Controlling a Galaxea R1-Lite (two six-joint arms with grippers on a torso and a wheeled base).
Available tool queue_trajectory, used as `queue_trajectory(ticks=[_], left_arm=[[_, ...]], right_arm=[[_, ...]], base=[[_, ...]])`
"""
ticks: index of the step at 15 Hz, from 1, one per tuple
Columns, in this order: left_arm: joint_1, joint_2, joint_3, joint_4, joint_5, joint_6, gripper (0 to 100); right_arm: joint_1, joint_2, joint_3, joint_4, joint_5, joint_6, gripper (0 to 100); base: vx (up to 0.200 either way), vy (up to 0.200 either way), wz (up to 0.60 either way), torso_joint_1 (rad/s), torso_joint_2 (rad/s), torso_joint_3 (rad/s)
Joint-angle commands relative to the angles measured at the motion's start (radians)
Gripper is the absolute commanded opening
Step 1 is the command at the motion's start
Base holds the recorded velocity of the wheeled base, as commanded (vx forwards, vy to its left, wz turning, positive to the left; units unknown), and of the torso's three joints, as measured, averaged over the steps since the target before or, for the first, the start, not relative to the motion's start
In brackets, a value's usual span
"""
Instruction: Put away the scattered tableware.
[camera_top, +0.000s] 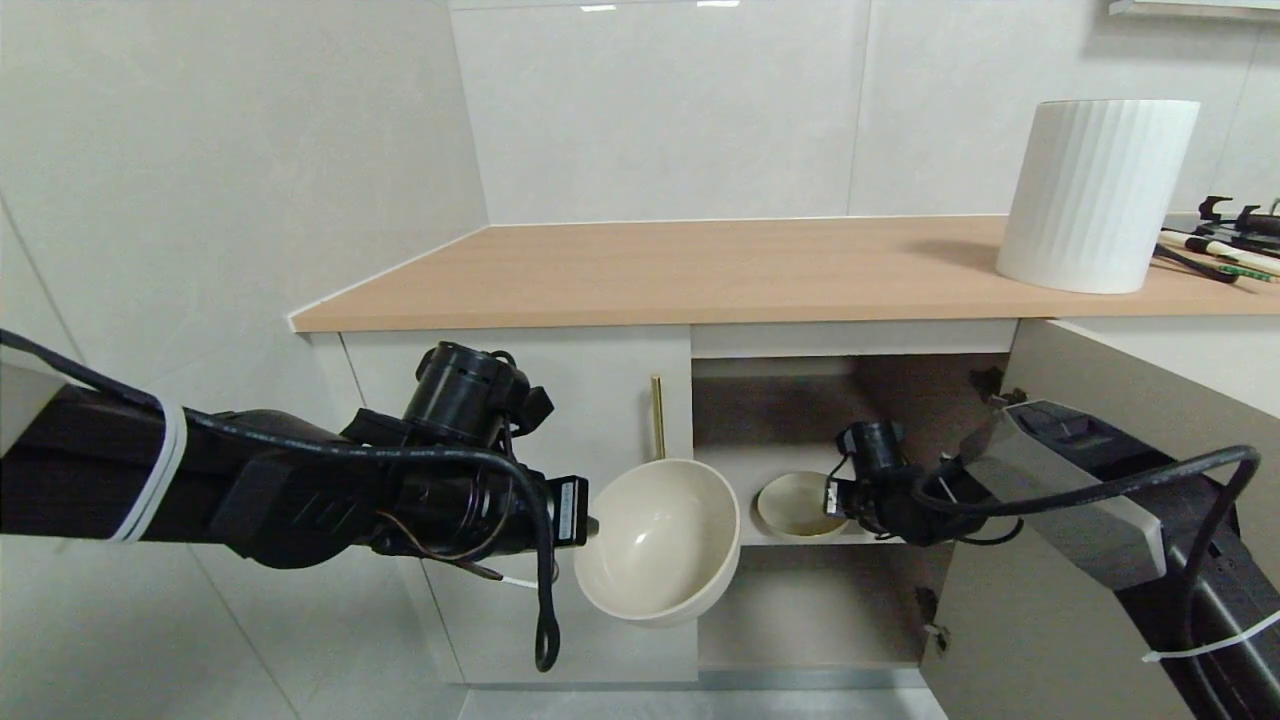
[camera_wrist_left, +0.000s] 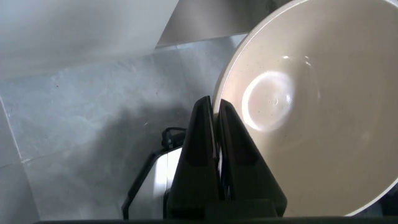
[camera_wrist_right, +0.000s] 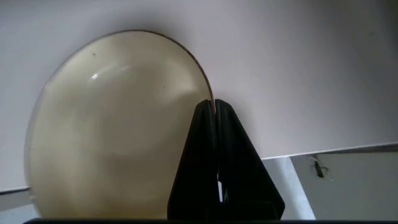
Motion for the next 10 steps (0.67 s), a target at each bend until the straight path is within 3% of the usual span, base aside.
queue_trajectory(ticks=[1, 10], left_arm=[[0.000, 0.002, 0.000, 0.000, 0.000, -0.001, 0], [0.000, 0.008, -0.002, -0.002, 0.002, -0.001, 0]], right_arm=[[0.000, 0.029, -0.055, 0.016, -0.006, 0.005, 0], [-0.009, 0.106, -0.222, 0.089, -0.064, 0.024, 0]], base=[[0.000, 0.000, 0.00, 0.000, 0.00, 0.000], [0.000, 0.000, 0.00, 0.000, 0.00, 0.000]])
